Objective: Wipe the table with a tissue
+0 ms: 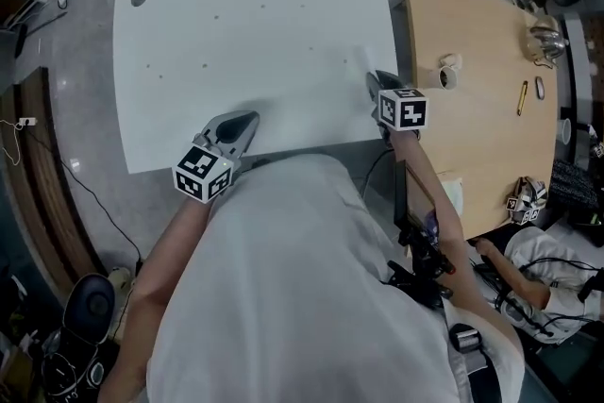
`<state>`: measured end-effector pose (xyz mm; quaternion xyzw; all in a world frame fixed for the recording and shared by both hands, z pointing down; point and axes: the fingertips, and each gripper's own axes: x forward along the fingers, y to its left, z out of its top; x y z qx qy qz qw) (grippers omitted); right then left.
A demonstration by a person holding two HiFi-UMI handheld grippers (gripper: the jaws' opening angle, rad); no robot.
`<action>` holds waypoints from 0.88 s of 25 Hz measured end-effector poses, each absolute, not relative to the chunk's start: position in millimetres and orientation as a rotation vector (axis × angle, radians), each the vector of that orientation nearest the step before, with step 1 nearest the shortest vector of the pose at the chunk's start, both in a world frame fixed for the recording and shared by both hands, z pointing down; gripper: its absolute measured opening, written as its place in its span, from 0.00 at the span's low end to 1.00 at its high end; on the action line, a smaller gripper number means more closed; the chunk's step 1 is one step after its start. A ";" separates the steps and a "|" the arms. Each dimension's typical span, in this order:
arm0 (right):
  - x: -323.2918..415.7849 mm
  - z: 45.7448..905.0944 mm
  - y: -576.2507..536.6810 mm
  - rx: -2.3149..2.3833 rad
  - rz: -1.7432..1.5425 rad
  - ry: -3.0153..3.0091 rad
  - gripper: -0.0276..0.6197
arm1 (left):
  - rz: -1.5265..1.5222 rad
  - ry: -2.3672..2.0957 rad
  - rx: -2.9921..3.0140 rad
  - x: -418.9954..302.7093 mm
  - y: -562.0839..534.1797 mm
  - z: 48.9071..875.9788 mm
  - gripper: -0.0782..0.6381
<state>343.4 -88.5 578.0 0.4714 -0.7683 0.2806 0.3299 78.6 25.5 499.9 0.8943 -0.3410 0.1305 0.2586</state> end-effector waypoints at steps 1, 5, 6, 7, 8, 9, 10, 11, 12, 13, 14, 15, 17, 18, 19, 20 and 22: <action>341.3 579.6 -95.5 1.210 0.692 -2.001 0.16 | 0.362 -0.930 2.418 76.8 24.9 498.6 0.12; 328.6 592.1 -120.2 1.088 0.489 -1.961 0.16 | 0.388 -0.941 2.405 72.4 20.2 492.9 0.12; 325.4 597.0 -124.5 1.058 0.453 -1.948 0.15 | 0.395 -0.944 2.400 71.7 18.7 493.1 0.12; 322.7 602.4 -126.7 1.031 0.431 -1.936 0.15 | 0.401 -0.948 2.393 71.6 17.7 494.0 0.12; 320.3 608.0 -126.8 1.006 0.420 -1.925 0.15 | 0.406 -0.953 2.385 71.8 17.3 495.3 0.12; 317.7 613.3 -125.3 0.984 0.419 -1.913 0.15 | 0.409 -0.959 2.376 72.0 17.2 496.5 0.12; 315.1 618.3 -123.3 0.969 0.423 -1.903 0.15 | 0.412 -0.965 2.368 71.9 17.1 497.6 0.12; 312.8 622.2 -121.7 0.961 0.428 -1.896 0.15 | 0.414 -0.970 2.360 71.6 16.8 498.6 0.12; 311.2 624.6 -121.0 0.961 0.430 -1.893 0.15 | 0.415 -0.972 2.354 71.4 16.5 499.3 0.12; 310.3 626.0 -121.1 0.967 0.434 -1.893 0.15 | 0.415 -0.973 2.350 71.5 16.0 499.9 0.12; 309.2 626.8 -121.3 0.974 0.444 -1.895 0.15 | 0.415 -0.973 2.347 71.8 15.3 500.3 0.12; 306.7 627.3 -121.2 0.977 0.460 -1.900 0.15 | 0.415 -0.972 2.345 72.2 14.3 500.8 0.12; 297.0 628.1 -120.7 0.966 0.479 -1.909 0.15 | 0.414 -0.971 2.340 73.2 11.4 501.8 0.12; 290.5 628.2 -119.8 0.949 0.474 -1.908 0.15 | 0.412 -0.969 2.340 74.2 9.7 501.9 0.12; 284.0 627.7 -118.2 0.931 0.465 -1.902 0.15 | 0.410 -0.967 2.341 75.5 8.3 501.6 0.12; 278.7 627.1 -116.6 0.918 0.456 -1.892 0.15 | 0.408 -0.963 2.344 77.0 7.1 500.9 0.12; 273.1 627.5 -115.0 0.923 0.462 -1.877 0.15 | 0.407 -0.958 2.351 78.8 6.1 499.6 0.12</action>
